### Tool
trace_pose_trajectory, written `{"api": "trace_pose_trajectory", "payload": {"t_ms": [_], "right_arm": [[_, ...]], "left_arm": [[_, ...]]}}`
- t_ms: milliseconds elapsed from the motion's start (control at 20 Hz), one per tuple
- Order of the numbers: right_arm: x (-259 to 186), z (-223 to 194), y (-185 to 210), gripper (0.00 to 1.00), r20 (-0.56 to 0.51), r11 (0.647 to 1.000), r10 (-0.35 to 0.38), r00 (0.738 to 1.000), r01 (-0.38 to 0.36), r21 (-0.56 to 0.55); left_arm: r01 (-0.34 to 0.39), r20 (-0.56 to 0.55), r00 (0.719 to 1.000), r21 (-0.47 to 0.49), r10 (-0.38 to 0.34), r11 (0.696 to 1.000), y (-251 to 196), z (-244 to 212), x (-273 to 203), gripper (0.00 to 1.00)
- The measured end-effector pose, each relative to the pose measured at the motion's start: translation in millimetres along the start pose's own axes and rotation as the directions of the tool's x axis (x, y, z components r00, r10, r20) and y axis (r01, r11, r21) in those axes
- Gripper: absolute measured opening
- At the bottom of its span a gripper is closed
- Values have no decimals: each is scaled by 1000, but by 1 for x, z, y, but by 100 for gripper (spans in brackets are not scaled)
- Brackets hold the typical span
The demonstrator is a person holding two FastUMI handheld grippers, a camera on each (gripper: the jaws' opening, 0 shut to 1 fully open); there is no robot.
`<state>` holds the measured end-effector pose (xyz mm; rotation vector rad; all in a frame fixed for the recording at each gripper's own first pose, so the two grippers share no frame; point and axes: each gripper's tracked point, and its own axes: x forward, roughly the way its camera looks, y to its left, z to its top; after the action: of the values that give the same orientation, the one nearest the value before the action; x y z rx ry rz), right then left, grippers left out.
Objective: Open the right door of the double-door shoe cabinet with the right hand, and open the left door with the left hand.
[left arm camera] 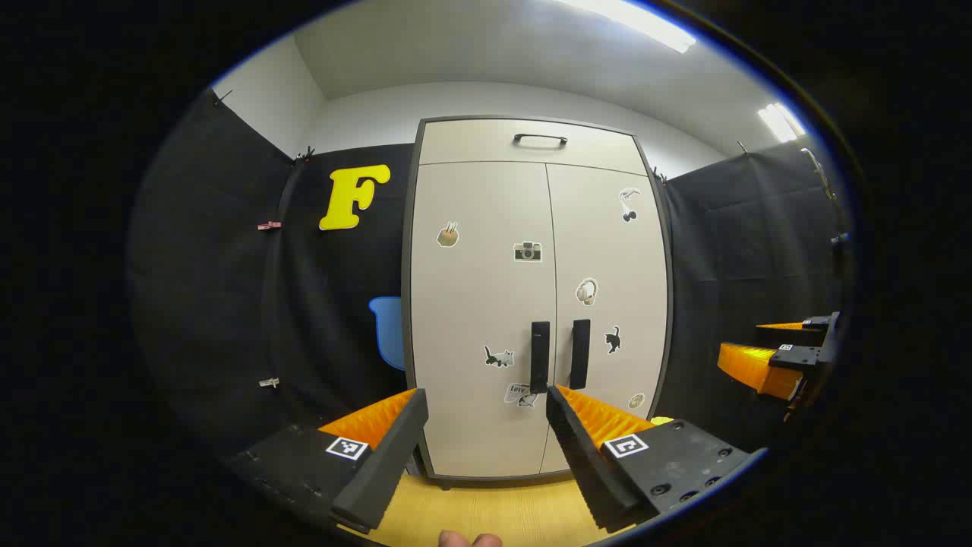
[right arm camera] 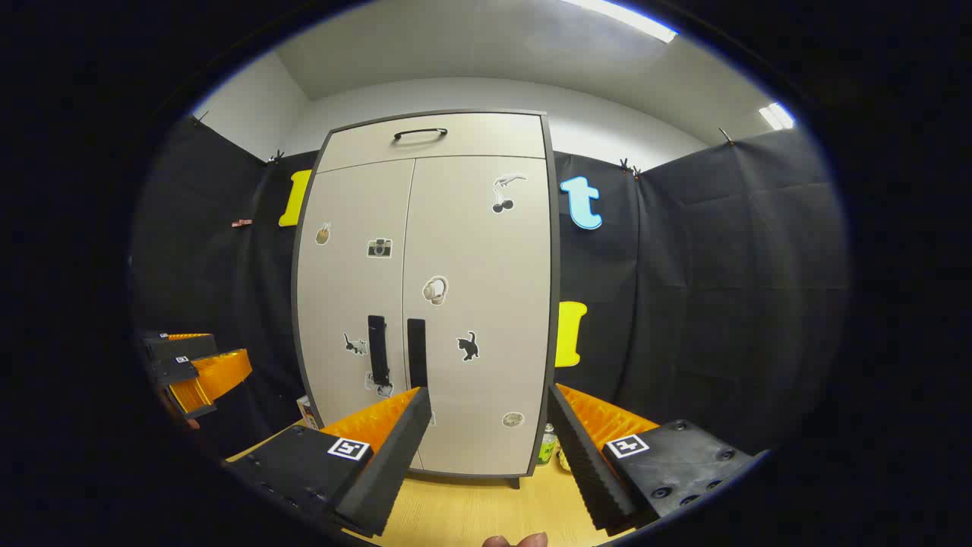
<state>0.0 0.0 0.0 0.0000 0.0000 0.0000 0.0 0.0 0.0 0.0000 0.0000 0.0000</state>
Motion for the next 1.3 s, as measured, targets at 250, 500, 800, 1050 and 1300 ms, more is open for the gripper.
{"api": "trace_pose_trajectory", "payload": {"t_ms": [250,500,800,1050,1300], "right_arm": [[3,1,-2,97,2,1000,-15,1000,15,-13],[11,-9,-3,97,-24,1000,-26,999,26,-13],[13,-4,-17,97,-7,998,-57,998,57,15],[14,-5,-18,97,-10,999,-54,999,54,-4],[14,-4,-12,97,-11,999,-39,999,39,4]], "left_arm": [[-3,-3,1000,8,3,1000,5,1,7,97],[-10,0,1000,29,11,1000,5,-2,22,97],[7,-6,1000,10,-7,1000,-5,-3,27,97],[-11,-17,1000,20,12,1000,-2,-7,26,97],[-31,-29,999,26,31,999,5,-9,22,97]]}}
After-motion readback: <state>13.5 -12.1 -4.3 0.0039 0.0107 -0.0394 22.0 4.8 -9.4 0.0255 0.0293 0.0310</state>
